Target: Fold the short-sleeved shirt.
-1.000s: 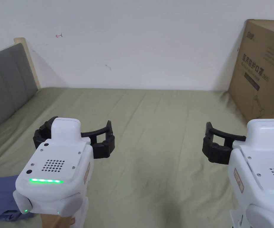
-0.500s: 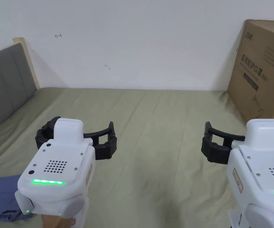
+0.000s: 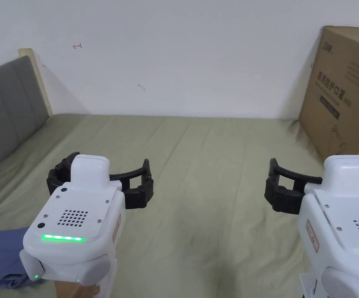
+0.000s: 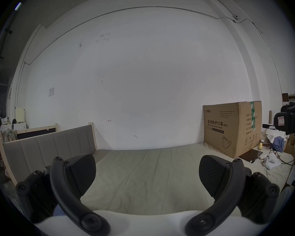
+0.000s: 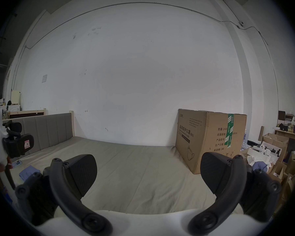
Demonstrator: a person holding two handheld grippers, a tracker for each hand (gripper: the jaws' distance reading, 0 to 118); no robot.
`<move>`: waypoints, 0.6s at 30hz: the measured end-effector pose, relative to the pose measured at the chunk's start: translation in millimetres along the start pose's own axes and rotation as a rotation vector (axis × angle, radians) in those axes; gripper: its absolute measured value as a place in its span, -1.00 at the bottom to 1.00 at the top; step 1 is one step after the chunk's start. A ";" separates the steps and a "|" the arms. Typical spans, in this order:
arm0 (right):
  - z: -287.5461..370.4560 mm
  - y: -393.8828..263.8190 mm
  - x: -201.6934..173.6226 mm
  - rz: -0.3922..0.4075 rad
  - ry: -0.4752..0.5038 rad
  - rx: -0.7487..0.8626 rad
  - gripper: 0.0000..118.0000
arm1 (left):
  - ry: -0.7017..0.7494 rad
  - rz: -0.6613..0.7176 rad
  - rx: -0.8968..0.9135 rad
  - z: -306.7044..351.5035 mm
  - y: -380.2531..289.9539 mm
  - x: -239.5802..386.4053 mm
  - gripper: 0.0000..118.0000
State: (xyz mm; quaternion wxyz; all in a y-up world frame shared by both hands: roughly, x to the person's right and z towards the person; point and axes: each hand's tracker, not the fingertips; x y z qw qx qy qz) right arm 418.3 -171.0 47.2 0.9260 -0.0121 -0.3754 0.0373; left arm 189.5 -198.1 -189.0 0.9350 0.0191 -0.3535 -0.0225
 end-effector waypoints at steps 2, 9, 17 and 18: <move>-0.2 0.2 -0.4 -0.001 0.001 0.001 1.00 | 0.001 0.003 0.000 -0.1 0.0 -0.3 1.00; 0.3 1.5 -1.3 0.001 0.000 0.008 1.00 | 0.003 0.005 0.001 -0.4 0.0 -1.6 1.00; 0.3 1.7 -2.3 0.003 -0.002 0.007 1.00 | -0.001 0.002 0.002 0.6 0.8 -1.2 1.00; 0.4 1.6 -2.3 0.003 -0.002 0.008 1.00 | 0.000 0.001 0.003 0.8 0.9 -1.1 1.00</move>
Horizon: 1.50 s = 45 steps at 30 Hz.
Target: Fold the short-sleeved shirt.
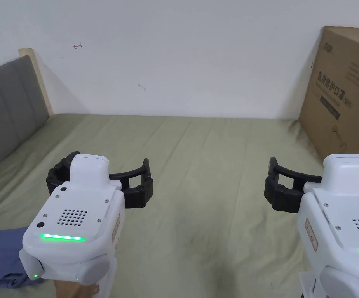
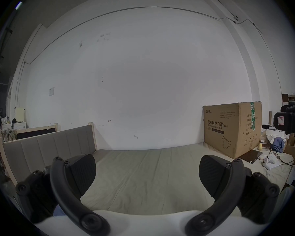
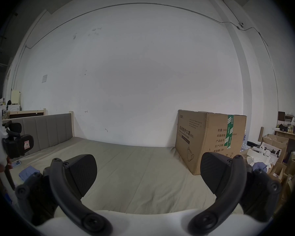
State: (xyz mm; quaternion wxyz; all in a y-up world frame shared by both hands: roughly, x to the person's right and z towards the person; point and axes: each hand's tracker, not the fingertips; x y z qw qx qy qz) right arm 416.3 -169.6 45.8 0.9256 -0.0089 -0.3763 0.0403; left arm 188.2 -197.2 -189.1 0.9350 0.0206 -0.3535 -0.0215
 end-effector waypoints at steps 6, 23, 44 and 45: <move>0.3 0.8 -0.3 0.001 0.000 0.003 1.00 | 0.000 -0.002 -0.002 0.2 -0.4 -0.3 1.00; -2.0 1.4 -3.2 -0.002 -0.008 0.000 1.00 | 0.005 0.007 -0.007 -0.6 -0.1 -4.4 1.00; -31.0 28.6 -2.3 -0.305 -0.161 -0.612 1.00 | 0.009 0.044 0.005 0.7 7.4 -13.6 1.00; -31.8 29.2 -3.0 -0.292 -0.167 -0.613 1.00 | 0.010 0.044 0.006 0.8 7.5 -13.9 1.00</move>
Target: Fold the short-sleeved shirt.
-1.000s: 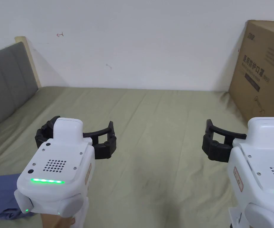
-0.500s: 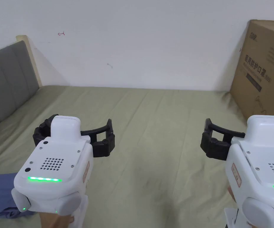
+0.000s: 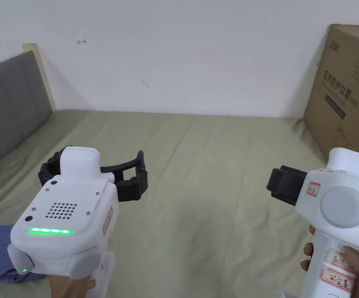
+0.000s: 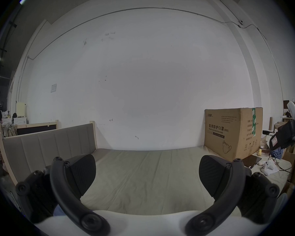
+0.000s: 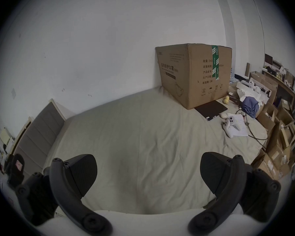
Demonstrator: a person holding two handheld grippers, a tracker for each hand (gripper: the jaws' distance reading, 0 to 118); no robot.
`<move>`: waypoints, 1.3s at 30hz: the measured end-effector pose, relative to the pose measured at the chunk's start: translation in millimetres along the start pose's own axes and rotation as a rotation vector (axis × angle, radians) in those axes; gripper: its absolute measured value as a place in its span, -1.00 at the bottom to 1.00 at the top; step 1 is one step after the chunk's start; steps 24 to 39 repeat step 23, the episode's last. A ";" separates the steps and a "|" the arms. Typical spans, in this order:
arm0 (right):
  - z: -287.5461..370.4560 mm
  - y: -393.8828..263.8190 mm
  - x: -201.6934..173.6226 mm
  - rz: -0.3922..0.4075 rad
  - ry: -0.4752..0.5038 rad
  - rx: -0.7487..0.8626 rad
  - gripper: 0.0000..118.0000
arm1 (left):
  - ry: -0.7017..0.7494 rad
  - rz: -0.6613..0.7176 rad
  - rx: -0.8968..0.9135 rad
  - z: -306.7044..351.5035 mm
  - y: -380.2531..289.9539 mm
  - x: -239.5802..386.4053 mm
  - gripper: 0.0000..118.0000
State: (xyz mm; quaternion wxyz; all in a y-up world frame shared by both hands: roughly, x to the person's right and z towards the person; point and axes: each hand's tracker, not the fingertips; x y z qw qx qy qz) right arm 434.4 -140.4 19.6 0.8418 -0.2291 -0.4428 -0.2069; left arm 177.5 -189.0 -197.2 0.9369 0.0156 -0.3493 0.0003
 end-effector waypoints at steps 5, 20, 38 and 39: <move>-0.2 -3.0 2.2 0.013 0.014 0.028 0.99 | 0.003 -0.004 -0.006 -0.5 -0.8 -0.5 1.00; 4.8 -25.8 0.4 0.171 0.018 0.387 0.97 | 0.001 0.005 -0.007 -2.2 -1.8 -1.7 1.00; 7.6 -35.5 1.5 0.194 0.055 0.552 1.00 | 0.001 0.009 -0.007 -2.5 -2.4 -1.7 1.00; 7.6 -35.5 1.5 0.194 0.055 0.552 1.00 | 0.001 0.009 -0.007 -2.5 -2.4 -1.7 1.00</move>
